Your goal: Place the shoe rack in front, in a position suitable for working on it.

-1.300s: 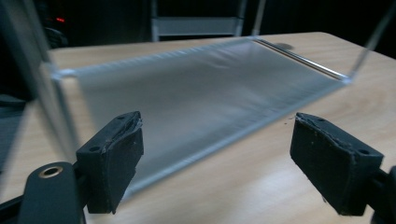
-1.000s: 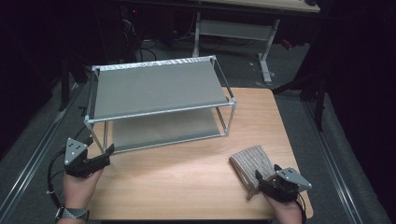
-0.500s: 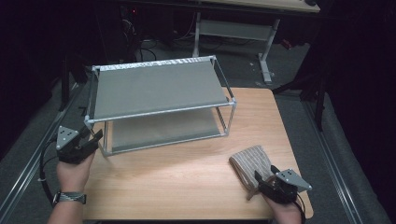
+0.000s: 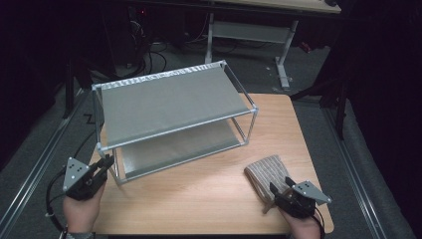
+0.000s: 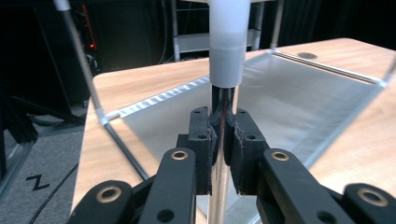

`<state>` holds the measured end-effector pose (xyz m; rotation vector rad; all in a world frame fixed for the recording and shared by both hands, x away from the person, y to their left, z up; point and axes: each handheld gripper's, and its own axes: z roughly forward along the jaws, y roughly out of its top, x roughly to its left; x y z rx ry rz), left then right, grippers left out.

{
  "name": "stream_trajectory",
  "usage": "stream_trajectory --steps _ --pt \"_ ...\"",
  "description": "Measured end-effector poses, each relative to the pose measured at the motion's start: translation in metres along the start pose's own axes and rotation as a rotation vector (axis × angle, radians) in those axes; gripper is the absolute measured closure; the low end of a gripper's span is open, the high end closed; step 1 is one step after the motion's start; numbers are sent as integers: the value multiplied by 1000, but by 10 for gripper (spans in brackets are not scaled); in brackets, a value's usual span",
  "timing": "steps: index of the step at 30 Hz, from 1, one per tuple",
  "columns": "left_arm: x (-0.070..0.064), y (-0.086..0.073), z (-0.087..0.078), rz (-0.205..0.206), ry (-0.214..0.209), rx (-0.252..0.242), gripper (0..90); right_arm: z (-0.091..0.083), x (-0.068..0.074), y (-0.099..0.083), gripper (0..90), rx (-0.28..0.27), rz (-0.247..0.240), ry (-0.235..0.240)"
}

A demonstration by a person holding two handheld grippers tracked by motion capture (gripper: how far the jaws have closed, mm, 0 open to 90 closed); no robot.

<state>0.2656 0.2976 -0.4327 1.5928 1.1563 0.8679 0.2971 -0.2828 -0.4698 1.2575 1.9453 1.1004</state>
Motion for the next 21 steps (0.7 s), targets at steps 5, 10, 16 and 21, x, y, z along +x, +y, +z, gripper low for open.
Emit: stream_trajectory --steps 5,10,16,21 --pt "-15 -7 -20 6 -52 -11 800 -2 2 2 415 -18 -13 10" --pt "-30 -14 -37 19 -105 -28 799 -1 8 11 431 -50 -12 35" --pt "-37 -19 -43 26 -145 -52 761 20 17 50 433 -99 -34 24" --pt "-37 -22 -41 46 -164 -66 700 60 14 86 473 -117 -6 -5"
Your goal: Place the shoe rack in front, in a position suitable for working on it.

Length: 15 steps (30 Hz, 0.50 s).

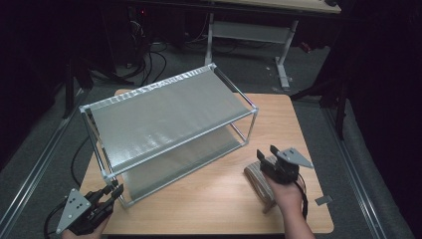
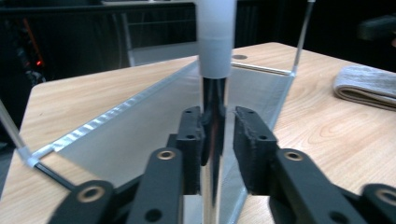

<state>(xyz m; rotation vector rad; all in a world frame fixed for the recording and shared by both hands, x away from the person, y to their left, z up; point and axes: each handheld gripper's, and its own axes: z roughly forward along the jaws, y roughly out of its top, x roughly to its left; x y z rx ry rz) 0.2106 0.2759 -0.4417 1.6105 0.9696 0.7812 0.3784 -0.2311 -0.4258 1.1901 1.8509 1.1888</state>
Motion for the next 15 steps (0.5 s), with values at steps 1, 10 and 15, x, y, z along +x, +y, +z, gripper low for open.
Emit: stream_trajectory --steps 1,10,15 --pt "0 0 0 0 0 0 683 10 -1 5 477 2 -2 -4" --pt "2 -3 2 -21 -6 5 741 70 -8 36 541 0 39 -58" --pt "1 -4 0 -28 -8 11 798 89 -5 44 803 7 22 -52"
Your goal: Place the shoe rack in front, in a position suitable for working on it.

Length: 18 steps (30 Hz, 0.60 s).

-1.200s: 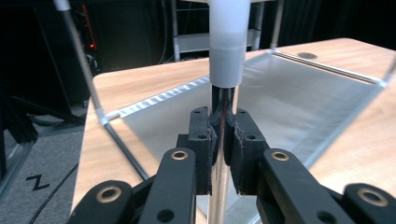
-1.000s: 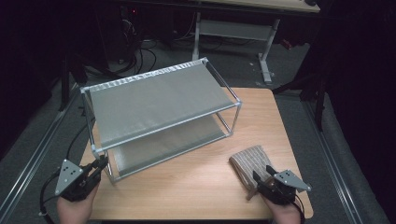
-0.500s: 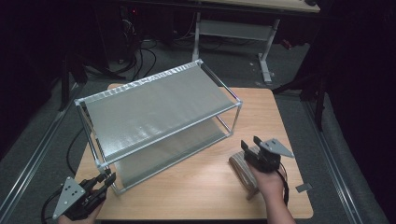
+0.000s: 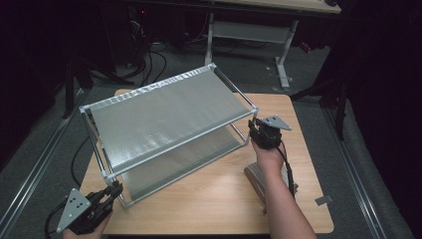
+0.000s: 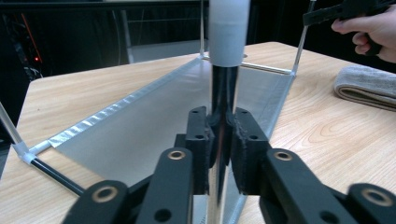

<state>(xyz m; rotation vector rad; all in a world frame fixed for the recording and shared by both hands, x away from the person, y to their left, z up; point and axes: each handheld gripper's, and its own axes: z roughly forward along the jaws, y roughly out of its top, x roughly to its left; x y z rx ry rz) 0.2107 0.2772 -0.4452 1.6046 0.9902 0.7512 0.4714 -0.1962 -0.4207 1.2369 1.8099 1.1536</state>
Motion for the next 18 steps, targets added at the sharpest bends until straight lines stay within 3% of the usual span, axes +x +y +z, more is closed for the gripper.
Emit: stream_trajectory --steps 5,10,18 --pt "-10 1 4 22 -40 4 803 2 -4 1 811 -7 -22 -22" --pt "-33 7 25 49 -117 9 804 7 -26 1 804 -10 -1 -79" --pt "-51 13 51 55 -171 -2 803 11 -59 0 798 -26 22 -129"
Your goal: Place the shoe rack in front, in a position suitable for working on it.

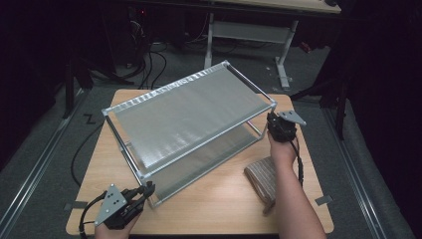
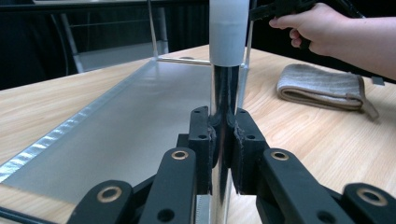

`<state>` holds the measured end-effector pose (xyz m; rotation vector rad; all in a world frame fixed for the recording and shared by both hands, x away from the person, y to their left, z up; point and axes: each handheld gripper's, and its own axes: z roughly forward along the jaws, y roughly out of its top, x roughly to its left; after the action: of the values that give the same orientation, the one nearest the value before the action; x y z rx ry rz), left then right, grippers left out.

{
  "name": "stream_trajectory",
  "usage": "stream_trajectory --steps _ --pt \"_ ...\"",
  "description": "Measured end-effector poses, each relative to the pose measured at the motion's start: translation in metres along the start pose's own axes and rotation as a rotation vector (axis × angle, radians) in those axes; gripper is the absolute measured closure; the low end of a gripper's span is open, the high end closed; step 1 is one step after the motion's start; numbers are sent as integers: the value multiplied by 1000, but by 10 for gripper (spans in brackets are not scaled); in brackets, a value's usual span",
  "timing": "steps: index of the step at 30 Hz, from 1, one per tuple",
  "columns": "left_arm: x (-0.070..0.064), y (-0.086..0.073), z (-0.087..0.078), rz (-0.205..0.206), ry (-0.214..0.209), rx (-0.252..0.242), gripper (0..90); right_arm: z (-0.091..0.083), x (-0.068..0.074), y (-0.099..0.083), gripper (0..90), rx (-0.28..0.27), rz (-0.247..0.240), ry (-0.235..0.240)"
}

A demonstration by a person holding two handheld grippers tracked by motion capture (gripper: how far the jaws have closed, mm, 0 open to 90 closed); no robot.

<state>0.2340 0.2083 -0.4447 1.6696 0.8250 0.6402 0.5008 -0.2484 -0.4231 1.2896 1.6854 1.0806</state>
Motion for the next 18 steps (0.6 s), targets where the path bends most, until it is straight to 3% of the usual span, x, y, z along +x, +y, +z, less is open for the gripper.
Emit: stream_trajectory --steps 3,4,8,9,11,15,18 --pt "1 2 12 -15 -11 -9 803 0 -7 0 761 -2 8 -19" --pt "2 4 18 -22 -19 -6 803 -3 -16 1 653 -2 33 -19" --pt "0 6 25 -22 -48 -8 802 -19 -24 1 568 -9 56 -14" --pt "-1 6 27 -25 -56 -8 801 -30 -25 -1 550 -25 46 -5" --pt "-6 5 27 -22 -62 -20 801 -36 -26 -3 544 -23 42 10" --pt "-7 0 23 -61 -72 -46 779 -60 -21 -17 504 8 3 50" --pt "-9 -5 17 -38 -41 -46 620 -92 -9 -34 448 35 -38 90"
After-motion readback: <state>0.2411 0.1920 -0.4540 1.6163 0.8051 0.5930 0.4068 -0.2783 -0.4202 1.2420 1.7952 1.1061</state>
